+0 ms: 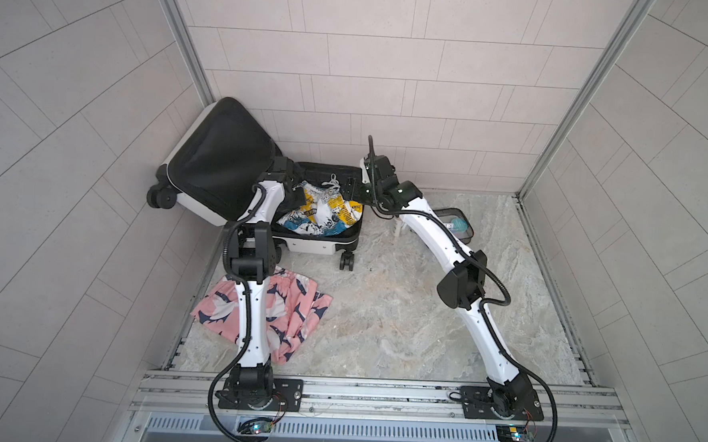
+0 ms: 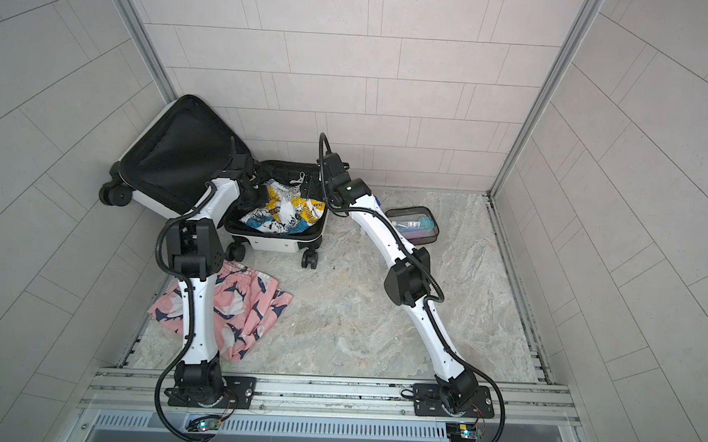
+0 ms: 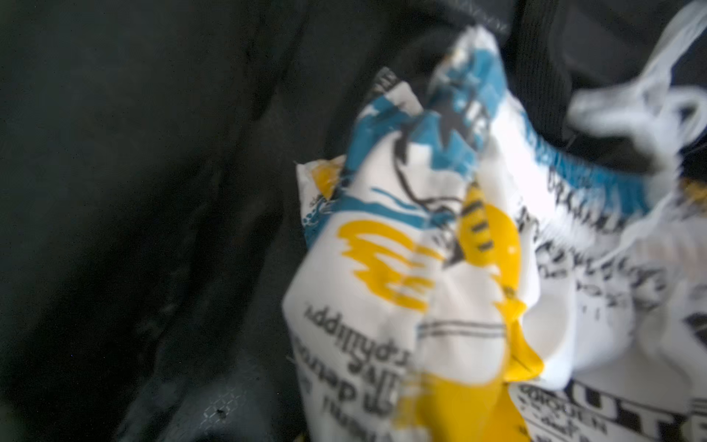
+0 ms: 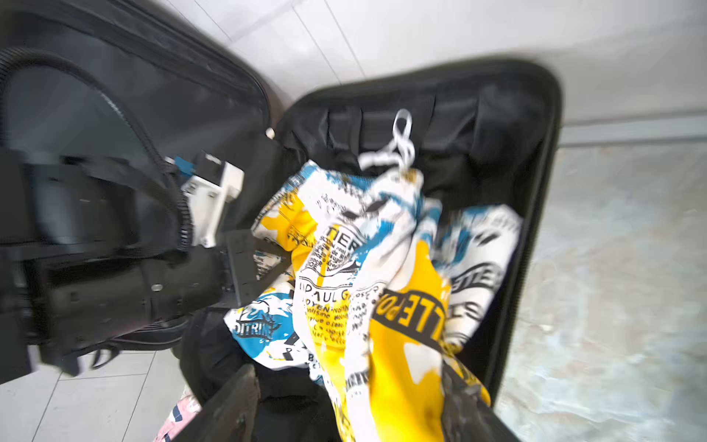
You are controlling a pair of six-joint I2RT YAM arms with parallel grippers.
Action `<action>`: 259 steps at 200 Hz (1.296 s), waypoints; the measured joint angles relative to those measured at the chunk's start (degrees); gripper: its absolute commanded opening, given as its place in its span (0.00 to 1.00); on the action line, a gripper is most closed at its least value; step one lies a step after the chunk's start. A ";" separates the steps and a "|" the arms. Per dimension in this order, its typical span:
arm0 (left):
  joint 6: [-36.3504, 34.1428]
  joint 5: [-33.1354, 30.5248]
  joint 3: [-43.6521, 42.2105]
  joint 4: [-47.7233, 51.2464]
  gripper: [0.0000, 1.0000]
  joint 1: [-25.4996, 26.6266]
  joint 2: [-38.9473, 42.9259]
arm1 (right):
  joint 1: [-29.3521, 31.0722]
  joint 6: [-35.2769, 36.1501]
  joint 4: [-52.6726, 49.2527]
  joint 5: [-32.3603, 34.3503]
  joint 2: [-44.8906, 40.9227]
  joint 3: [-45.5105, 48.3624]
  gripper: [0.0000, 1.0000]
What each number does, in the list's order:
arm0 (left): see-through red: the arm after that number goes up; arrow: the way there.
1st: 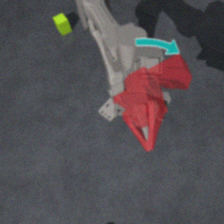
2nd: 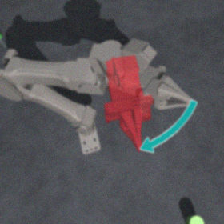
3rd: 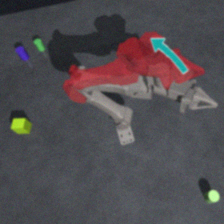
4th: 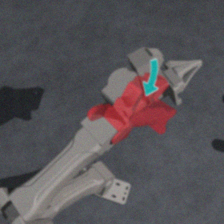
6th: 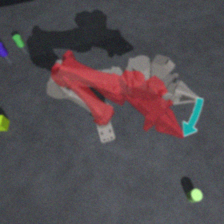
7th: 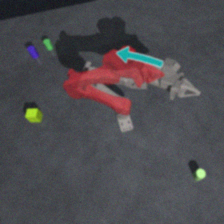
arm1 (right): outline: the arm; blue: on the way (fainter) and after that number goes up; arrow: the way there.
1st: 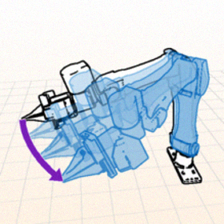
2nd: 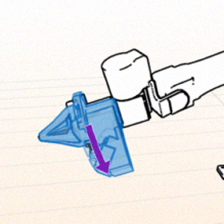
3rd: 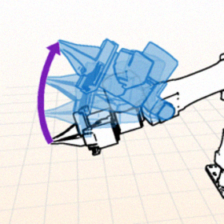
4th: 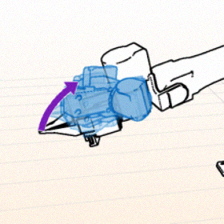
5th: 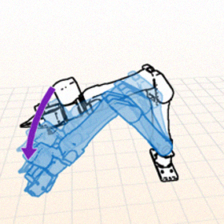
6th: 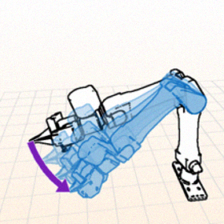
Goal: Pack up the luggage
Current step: 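Open both grippers to release the shorts and raise them out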
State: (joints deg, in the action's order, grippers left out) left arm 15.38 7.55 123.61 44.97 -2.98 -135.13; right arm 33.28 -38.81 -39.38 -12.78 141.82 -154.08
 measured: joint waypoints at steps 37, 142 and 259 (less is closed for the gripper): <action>0.09 -2.01 0.13 1.14 0.00 -0.20 -0.20 | -0.33 2.05 -2.01 1.84 -3.50 -0.35 0.75; 1.33 0.11 1.51 2.03 0.85 -0.55 0.39 | -0.70 4.81 -9.35 2.64 -6.23 4.46 0.74; 4.22 1.18 -11.41 -1.49 0.79 -0.37 22.75 | 1.64 9.46 -9.25 4.48 -30.05 31.36 0.74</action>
State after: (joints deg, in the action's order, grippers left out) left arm 19.59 8.73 112.20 43.48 -3.36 -112.38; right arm 34.92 -29.34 -48.62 -8.29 111.77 -122.72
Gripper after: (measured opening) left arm 0.812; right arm 0.739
